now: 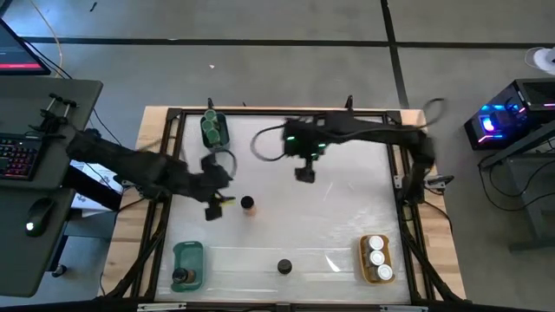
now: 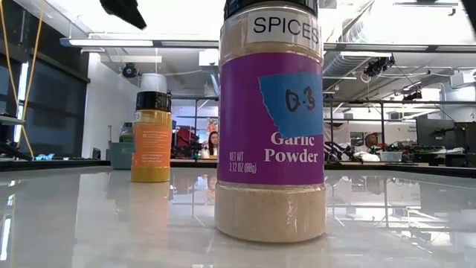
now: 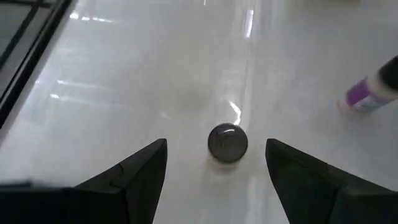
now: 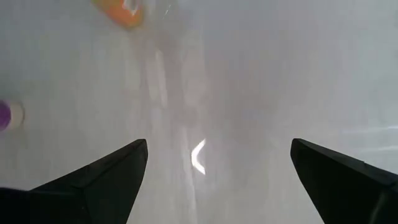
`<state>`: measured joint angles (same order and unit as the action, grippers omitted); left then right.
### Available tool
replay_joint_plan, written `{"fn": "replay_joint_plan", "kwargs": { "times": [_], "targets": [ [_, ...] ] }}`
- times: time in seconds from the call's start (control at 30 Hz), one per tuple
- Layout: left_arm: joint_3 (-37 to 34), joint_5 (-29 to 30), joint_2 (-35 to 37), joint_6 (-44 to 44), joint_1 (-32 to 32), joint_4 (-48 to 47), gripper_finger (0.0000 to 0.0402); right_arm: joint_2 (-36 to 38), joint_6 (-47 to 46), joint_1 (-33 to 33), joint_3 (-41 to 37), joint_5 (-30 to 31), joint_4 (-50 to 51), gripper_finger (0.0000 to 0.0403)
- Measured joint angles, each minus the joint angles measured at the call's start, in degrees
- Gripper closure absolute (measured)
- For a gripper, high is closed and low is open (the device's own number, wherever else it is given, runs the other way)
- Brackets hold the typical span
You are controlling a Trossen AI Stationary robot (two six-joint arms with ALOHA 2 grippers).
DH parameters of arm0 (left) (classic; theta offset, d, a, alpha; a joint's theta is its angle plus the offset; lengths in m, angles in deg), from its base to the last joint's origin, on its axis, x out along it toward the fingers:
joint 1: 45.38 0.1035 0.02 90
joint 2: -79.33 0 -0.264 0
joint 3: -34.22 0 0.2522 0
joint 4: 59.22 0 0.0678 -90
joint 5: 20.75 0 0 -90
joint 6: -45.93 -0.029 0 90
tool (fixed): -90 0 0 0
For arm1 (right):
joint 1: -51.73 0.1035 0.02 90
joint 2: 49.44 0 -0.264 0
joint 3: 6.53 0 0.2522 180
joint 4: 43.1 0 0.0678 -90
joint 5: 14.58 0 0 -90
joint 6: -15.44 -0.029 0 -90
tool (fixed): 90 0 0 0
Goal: Sort spices by type
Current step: Put the top black seasoning bottle into the green bin
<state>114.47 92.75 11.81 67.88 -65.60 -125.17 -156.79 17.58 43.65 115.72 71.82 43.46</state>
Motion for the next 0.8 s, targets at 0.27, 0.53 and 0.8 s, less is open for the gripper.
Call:
{"fn": "replay_joint_plan", "kwargs": {
  "times": [0.27, 0.53, 0.8],
  "targets": [
    [1.17, -12.39, -12.95, -14.74, 6.14, 3.23, 0.0143, 24.40, -23.40, -0.15, -24.51, 12.40, -7.31, 0.0011],
    [1.41, -22.54, -16.97, -21.71, 12.84, 4.17, 0.0143, 37.74, -42.07, -0.13, -37.87, 12.86, -11.02, 0.0011],
    [1.41, -27.14, -19.11, -25.84, 15.52, 4.04, 0.0143, 40.06, -46.23, 0.88, -43.82, 12.04, -12.86, 0.0011]
  ]
}}
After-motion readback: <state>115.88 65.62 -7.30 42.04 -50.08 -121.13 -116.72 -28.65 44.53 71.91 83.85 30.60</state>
